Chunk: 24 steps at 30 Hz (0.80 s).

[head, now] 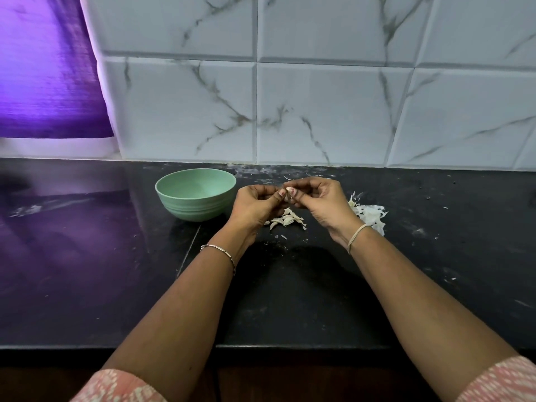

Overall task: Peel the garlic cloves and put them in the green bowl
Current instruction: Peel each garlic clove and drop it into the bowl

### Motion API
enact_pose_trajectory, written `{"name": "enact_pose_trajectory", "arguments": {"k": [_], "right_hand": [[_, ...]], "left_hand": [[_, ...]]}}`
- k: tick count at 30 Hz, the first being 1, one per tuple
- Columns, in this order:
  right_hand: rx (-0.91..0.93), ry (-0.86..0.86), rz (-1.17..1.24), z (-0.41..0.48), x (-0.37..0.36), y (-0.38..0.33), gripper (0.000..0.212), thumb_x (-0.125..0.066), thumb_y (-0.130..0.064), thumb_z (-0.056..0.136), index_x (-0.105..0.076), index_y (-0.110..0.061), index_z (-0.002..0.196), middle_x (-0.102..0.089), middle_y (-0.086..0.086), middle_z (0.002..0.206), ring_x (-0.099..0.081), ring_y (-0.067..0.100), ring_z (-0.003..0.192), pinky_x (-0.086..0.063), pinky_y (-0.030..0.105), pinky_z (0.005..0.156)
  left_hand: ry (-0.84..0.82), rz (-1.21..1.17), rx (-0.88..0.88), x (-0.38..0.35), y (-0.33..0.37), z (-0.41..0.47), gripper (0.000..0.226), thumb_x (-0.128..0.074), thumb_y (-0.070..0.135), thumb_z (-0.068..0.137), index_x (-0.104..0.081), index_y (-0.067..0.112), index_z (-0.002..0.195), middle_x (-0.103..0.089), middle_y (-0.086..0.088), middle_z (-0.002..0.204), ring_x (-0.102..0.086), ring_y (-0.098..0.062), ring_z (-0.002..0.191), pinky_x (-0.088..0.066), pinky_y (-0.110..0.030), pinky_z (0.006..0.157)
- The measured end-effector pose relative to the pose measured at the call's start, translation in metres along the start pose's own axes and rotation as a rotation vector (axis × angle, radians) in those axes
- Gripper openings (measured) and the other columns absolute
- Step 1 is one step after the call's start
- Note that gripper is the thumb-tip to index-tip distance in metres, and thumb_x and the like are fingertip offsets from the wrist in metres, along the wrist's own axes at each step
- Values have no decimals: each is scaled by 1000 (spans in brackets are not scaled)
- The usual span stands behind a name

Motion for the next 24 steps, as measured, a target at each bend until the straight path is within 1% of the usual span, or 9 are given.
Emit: {"name": "enact_pose_trajectory", "arguments": {"k": [2, 5, 7, 10, 12, 14, 17, 20, 24], "right_hand": [[-3, -34, -89, 1, 8, -3, 19, -67, 3, 86, -70, -1, 104, -68, 3, 81, -60, 3, 65, -50, 13, 62], [-42, -20, -178, 3, 23, -4, 26, -71, -1, 84, -69, -3, 110, -67, 2, 84, -58, 3, 69, -49, 12, 62], [-71, -20, -226, 2, 30, -4, 21, -70, -1, 85, -69, 1, 106, -66, 0, 82, -58, 0, 70, -46, 8, 61], [-129, -96, -300, 2, 35, -3, 9, -65, -4, 90, -68, -7, 98, -66, -1, 82, -59, 5, 79, -47, 8, 69], [-162, -127, -343, 2, 37, -3, 9, -61, -6, 93, -64, -15, 93, -68, -1, 83, -61, 8, 84, -46, 13, 74], [-178, -123, -368, 2, 38, -3, 8, -59, -7, 95, -62, -14, 94, -70, 0, 82, -63, 10, 86, -44, 20, 80], [-182, -112, -391, 2, 38, -3, 7, -61, -7, 93, -64, -11, 97, -71, -1, 76, -65, 8, 81, -46, 27, 88], [-180, -101, -381, 2, 37, -3, 7, -65, -6, 90, -64, -13, 91, -70, -3, 68, -67, 7, 76, -49, 33, 96], [-166, -79, -377, 1, 37, -4, 7, -67, -6, 89, -63, -11, 89, -70, -1, 69, -67, 5, 72, -49, 29, 93]], "left_hand": [[8, 263, -32, 3, -2, 3, 7, -69, 10, 88, -68, 9, 82, -68, -9, 73, -66, -20, 70, -57, -32, 73], [27, 919, -171, 6, 1, -3, 5, -69, 22, 86, -71, 19, 88, -70, 2, 82, -66, -16, 83, -53, -30, 79], [50, 1121, -226, 7, 6, -11, 13, -62, 24, 84, -71, 23, 94, -71, 5, 92, -64, -17, 90, -53, -33, 79], [57, 1205, -226, 14, 11, -16, 20, -57, 23, 83, -70, 27, 98, -69, 4, 101, -63, -20, 97, -52, -35, 77], [34, 1228, -214, 16, 11, -17, 23, -55, 18, 84, -70, 28, 99, -68, 2, 105, -62, -21, 99, -52, -34, 78], [4, 1246, -212, 16, 10, -17, 28, -53, 15, 87, -69, 31, 103, -64, 1, 110, -60, -21, 101, -51, -35, 81], [-25, 1262, -207, 15, 6, -16, 29, -54, 23, 89, -68, 33, 112, -54, 0, 118, -56, -21, 109, -50, -38, 88], [-28, 1334, -211, 14, 2, -14, 24, -59, 34, 87, -71, 31, 107, -54, -1, 117, -54, -22, 112, -50, -40, 91], [-13, 1376, -251, 14, -1, -11, 19, -60, 28, 88, -72, 30, 103, -57, -1, 113, -55, -23, 111, -50, -40, 89]]}}
Point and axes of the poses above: each hand's wrist, its own z-axis towards the middle knuckle, its own x-axis out of the back of the hand, y = z × x, the point moved 1 cm from there along z, towards the middle knuckle
